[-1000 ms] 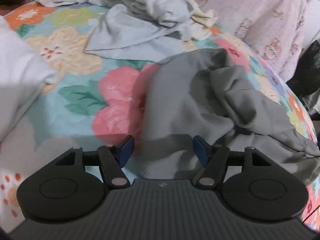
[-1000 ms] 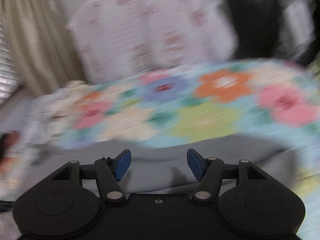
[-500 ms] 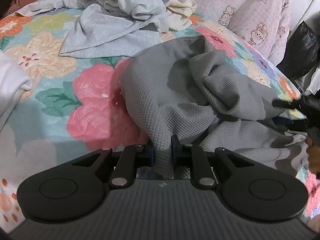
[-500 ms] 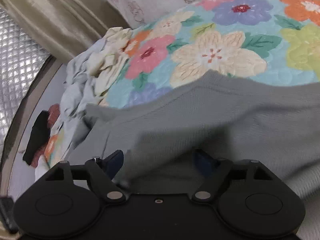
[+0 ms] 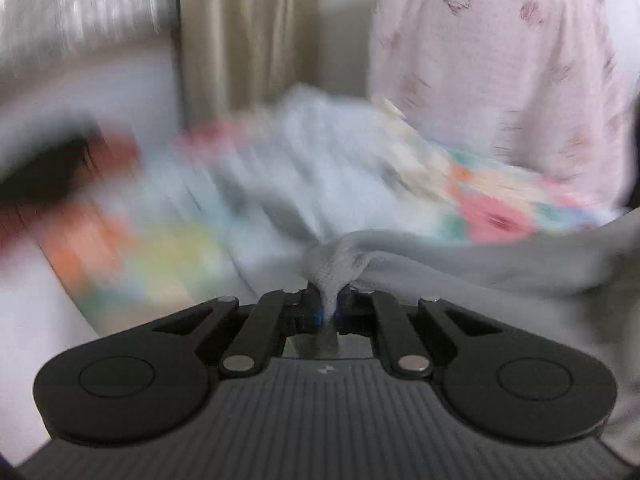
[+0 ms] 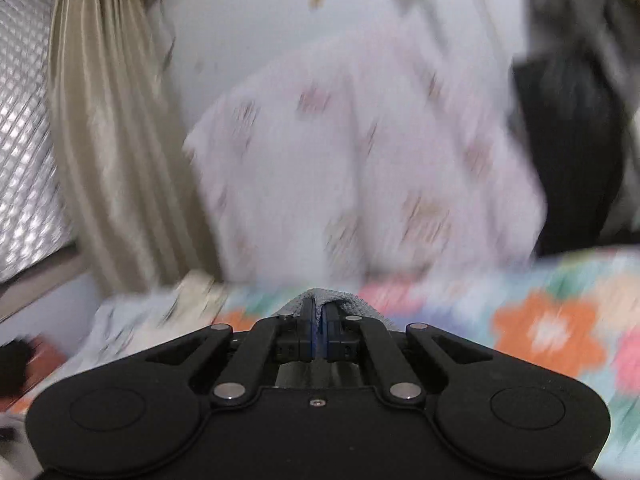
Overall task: Fold clothes
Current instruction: 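Open both grippers and lay the grey shirt flat on the quilt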
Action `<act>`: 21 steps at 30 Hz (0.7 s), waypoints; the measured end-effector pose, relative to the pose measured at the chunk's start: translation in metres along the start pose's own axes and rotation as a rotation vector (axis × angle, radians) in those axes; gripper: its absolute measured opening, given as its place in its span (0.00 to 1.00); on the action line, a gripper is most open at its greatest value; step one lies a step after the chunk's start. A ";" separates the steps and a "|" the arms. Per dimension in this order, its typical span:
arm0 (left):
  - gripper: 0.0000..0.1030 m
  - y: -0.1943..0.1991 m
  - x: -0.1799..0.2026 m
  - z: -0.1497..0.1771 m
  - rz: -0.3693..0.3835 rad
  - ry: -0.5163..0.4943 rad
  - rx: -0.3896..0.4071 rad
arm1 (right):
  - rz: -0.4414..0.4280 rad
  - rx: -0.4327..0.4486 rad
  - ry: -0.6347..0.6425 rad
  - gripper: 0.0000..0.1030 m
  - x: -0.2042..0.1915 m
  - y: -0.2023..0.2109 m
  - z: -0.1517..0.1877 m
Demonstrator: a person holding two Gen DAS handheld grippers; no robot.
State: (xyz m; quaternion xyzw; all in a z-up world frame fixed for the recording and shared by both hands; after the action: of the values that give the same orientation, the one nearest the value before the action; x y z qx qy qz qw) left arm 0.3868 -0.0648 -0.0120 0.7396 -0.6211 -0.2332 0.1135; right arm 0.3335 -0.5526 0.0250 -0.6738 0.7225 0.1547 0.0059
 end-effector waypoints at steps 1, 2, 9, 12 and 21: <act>0.07 -0.001 -0.002 -0.018 -0.055 -0.004 0.058 | 0.056 0.026 0.057 0.07 0.004 0.000 -0.005; 0.10 -0.003 -0.004 -0.034 -0.096 0.007 0.104 | 0.102 0.008 0.097 0.16 0.009 -0.003 -0.004; 0.67 -0.002 0.006 0.034 0.034 -0.003 -0.106 | 0.167 -0.244 -0.096 0.52 0.055 0.033 0.077; 0.67 0.033 0.025 0.106 0.166 -0.040 -0.189 | 0.160 -0.327 -0.173 0.52 0.061 0.064 0.120; 0.70 0.124 0.067 0.170 0.369 -0.103 -0.196 | 0.226 -0.456 0.079 0.53 0.047 0.130 0.145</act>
State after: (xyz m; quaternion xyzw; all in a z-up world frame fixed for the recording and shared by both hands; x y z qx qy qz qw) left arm 0.2047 -0.1345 -0.1164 0.5857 -0.7255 -0.3051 0.1936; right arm 0.1730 -0.5592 -0.0951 -0.5782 0.7394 0.2867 -0.1919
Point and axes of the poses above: each gripper's, at about its wrist camera, not at the fingertips, and y roughly against the way its jaws point, x to its right, z to its underside, the point moved 10 cm from there along -y, roughly the way its jaws point, and after that the axes turned 8 degrees about -z, right-handed, at the moved point
